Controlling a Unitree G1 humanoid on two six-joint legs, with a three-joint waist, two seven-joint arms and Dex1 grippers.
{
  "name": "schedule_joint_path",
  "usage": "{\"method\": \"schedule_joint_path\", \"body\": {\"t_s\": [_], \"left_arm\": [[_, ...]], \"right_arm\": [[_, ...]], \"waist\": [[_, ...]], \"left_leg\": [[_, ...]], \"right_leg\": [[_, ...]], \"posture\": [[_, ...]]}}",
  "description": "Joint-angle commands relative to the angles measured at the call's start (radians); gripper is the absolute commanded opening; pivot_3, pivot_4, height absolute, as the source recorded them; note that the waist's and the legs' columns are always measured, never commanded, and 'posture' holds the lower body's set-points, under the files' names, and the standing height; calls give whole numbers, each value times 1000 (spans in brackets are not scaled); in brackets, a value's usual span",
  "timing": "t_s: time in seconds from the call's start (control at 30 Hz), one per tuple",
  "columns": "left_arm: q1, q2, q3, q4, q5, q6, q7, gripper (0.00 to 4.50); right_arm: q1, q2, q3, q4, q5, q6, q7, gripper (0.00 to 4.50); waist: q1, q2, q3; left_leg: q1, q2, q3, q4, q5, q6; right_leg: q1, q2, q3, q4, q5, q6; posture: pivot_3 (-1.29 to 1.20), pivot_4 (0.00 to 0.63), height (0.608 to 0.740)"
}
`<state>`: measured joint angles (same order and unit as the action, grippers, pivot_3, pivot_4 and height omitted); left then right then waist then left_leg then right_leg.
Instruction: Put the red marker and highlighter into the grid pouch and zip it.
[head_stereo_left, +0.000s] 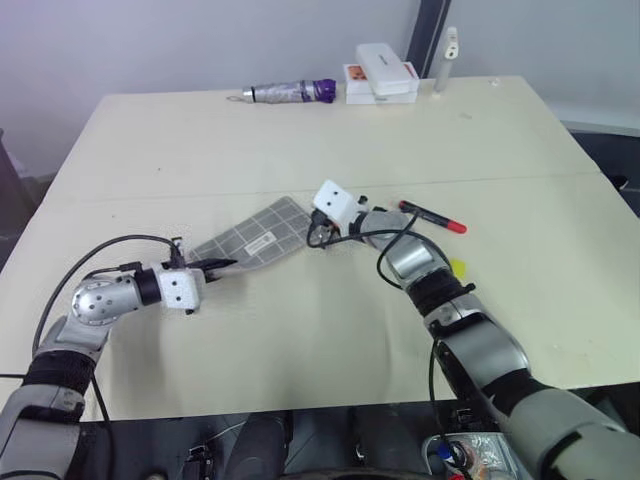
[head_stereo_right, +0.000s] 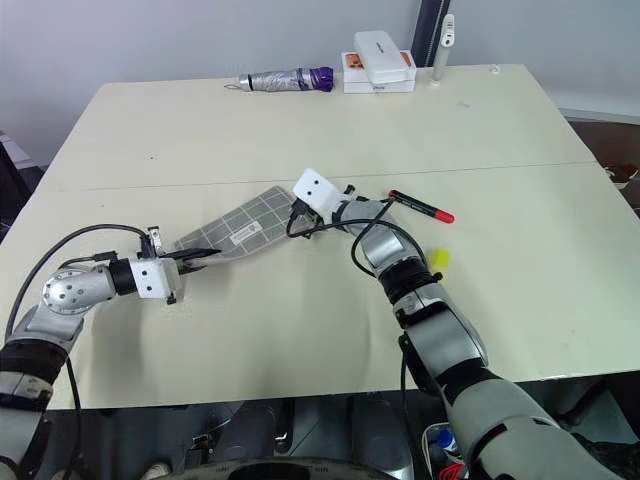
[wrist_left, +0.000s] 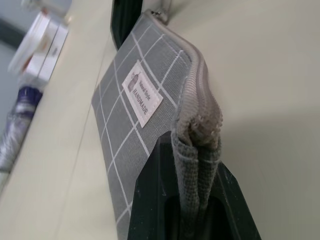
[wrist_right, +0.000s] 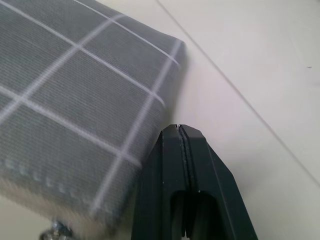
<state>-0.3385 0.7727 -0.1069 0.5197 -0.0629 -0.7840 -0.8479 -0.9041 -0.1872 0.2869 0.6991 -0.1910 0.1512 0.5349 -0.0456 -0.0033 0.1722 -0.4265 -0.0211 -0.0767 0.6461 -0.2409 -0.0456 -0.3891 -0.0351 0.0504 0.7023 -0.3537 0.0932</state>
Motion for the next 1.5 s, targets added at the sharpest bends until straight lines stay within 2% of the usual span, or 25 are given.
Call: {"method": "schedule_joint_path", "body": {"t_s": [0.03,0.07,0.17,0.2,0.27,0.3,0.37,0.6,0.9,1.0,1.17,1.2,1.33,1.5], "left_arm": [[41,-18,74,-233,-167,267,35,25],[62,-23,83,-319,-197,349,49,25],[111,-38,107,-499,-220,508,102,0],[122,-44,114,-533,-217,540,118,0],[143,-62,124,-601,-211,605,150,0],[154,-69,124,-632,-205,631,160,0],[169,-87,119,-681,-194,672,177,0],[180,-174,83,-777,-160,753,218,0],[191,-227,70,-821,-130,783,216,0],[195,-230,73,-828,-132,789,214,0],[205,-228,74,-840,-134,797,208,0],[205,-228,73,-838,-133,796,206,0],[203,-233,71,-825,-114,797,217,0],[201,-252,48,-817,-72,813,242,0]], "right_arm": [[6,-82,-63,-160,14,-12,2,0],[20,-115,-86,-221,41,20,37,0],[78,-196,-151,-408,143,131,156,929],[94,-212,-160,-451,162,158,177,1358],[128,-250,-178,-535,192,206,213,2496],[141,-269,-185,-565,200,220,225,2832],[162,-294,-202,-615,228,257,245,3929],[213,-291,-232,-700,348,385,287,3929],[210,-257,-215,-666,345,392,227,3929],[212,-256,-213,-655,345,388,216,3067],[213,-248,-208,-656,350,385,205,436],[211,-245,-206,-656,350,384,205,60],[219,-243,-189,-688,355,399,210,60],[261,-275,-85,-818,347,424,279,60]], "waist": [[2,0,0],[3,0,0],[3,0,0],[2,0,0],[-3,0,0],[-4,0,0],[-6,0,0],[5,0,0],[4,-1,0],[4,-1,0],[4,-1,0],[4,-1,0],[4,-1,0],[4,-1,0]], "left_leg": [[0,0,0,0,0,0],[-1,0,0,1,0,0],[-2,0,-1,1,0,0],[-2,0,-1,0,0,0],[-1,0,-1,0,0,0],[-1,1,-1,0,0,0],[-1,2,-1,0,0,0],[-1,1,-1,1,0,0],[-1,1,0,1,0,0],[-1,1,0,1,0,0],[-1,1,0,1,0,0],[-1,1,0,1,0,0],[-1,1,0,1,0,0],[-1,1,-1,1,0,0]], "right_leg": [[0,0,0,0,0,0],[0,-1,0,0,0,0],[0,-1,0,-1,0,0],[0,-1,0,-1,0,0],[0,0,0,-1,0,0],[0,1,1,-1,0,0],[0,2,1,-1,0,0],[1,2,1,-2,0,0],[2,2,1,-2,0,0],[2,2,1,-2,0,0],[2,2,1,-2,0,0],[2,2,1,-2,0,0],[2,2,1,-2,0,0],[2,2,1,-2,0,0]], "posture": [[0,150,740],[0,150,740],[0,150,740],[0,150,740],[0,150,740],[0,150,740],[0,150,740],[0,150,740],[0,150,740],[0,150,740],[0,150,740],[0,150,740],[0,150,740],[0,150,740]]}}
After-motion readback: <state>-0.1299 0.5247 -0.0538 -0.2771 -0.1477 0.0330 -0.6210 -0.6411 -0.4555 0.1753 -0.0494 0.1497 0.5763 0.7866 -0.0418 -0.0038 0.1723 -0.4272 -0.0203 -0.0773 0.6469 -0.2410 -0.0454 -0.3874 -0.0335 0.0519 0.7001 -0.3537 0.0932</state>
